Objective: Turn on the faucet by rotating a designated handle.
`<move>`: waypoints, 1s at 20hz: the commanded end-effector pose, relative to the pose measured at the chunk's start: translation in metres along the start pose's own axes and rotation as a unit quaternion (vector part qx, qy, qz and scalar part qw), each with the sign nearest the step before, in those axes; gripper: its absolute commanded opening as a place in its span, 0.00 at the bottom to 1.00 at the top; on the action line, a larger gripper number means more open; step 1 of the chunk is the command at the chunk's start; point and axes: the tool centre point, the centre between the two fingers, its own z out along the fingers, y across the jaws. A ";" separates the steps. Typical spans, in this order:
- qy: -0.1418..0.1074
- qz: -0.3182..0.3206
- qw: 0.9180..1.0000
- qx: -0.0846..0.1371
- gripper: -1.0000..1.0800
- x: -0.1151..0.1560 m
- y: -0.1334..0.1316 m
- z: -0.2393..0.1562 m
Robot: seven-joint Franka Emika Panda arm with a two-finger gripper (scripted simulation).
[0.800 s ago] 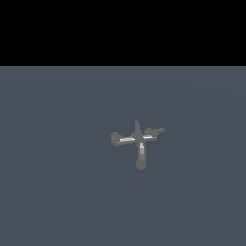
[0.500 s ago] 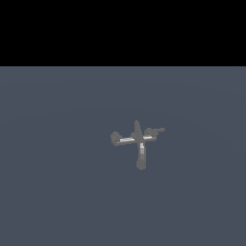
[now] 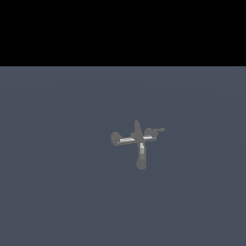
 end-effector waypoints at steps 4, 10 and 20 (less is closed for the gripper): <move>0.000 0.051 0.999 0.000 0.00 0.024 -0.009 0.033; 0.001 0.119 0.993 0.000 0.00 0.059 -0.017 0.078; 0.001 0.230 0.973 0.001 0.00 0.119 -0.019 0.151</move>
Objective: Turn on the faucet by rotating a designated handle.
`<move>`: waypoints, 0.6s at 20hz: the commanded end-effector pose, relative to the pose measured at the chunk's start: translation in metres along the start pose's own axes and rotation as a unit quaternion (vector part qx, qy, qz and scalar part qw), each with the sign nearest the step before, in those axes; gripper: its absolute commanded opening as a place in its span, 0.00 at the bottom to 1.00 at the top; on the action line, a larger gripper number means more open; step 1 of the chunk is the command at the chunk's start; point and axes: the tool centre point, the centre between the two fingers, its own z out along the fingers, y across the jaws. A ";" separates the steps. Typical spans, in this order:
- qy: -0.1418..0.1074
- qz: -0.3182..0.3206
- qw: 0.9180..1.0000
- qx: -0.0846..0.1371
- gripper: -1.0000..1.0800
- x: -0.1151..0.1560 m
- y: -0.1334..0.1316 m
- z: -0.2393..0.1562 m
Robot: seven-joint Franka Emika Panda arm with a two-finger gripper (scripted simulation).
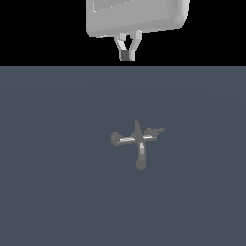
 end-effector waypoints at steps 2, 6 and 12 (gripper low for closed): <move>0.001 0.038 0.999 0.000 0.00 0.019 -0.007 0.025; 0.001 0.080 0.997 0.000 0.00 0.040 -0.013 0.052; 0.002 0.142 0.990 0.000 0.00 0.074 -0.018 0.092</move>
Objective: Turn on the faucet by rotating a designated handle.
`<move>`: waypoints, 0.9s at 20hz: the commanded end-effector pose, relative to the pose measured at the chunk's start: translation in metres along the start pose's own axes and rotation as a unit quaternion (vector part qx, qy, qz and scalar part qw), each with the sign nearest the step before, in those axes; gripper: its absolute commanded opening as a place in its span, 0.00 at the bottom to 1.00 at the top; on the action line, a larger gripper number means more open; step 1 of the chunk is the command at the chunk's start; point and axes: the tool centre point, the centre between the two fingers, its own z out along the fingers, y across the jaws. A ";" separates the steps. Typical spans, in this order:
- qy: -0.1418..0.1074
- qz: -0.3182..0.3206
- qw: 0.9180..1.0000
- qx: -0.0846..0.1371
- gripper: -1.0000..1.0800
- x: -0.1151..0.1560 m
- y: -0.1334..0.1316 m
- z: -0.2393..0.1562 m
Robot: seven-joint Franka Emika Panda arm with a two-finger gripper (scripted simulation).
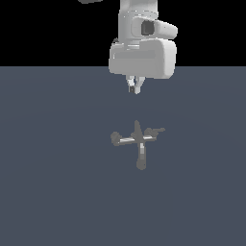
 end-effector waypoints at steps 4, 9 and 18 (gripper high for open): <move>0.001 0.059 0.998 0.000 0.00 0.030 -0.010 0.038; 0.003 0.112 0.994 -0.001 0.00 0.060 -0.015 0.072; 0.004 0.204 0.979 -0.002 0.00 0.111 -0.017 0.130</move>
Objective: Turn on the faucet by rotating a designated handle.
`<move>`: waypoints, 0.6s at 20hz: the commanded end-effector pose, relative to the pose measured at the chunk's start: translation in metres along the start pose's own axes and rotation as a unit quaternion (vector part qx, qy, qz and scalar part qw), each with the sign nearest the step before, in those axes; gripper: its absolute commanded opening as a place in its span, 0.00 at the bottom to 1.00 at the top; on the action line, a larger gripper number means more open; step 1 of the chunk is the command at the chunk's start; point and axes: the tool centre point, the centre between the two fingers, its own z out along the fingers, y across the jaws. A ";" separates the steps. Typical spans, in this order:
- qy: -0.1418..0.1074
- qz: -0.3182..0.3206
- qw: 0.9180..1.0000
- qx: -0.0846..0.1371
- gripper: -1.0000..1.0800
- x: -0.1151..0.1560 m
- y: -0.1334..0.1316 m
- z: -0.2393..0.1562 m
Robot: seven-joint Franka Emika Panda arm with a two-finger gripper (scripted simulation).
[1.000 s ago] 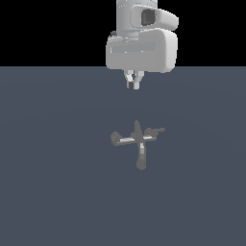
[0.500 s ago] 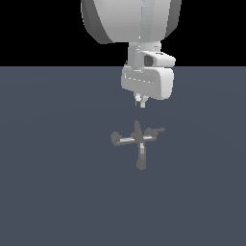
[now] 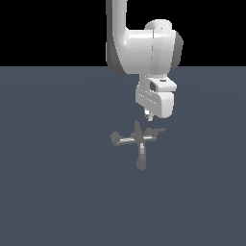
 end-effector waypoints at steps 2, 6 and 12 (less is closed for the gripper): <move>0.001 0.030 1.000 0.000 0.00 0.016 -0.006 0.018; 0.001 0.055 0.998 0.000 0.00 0.029 -0.010 0.033; 0.000 0.075 0.997 0.000 0.00 0.041 -0.013 0.045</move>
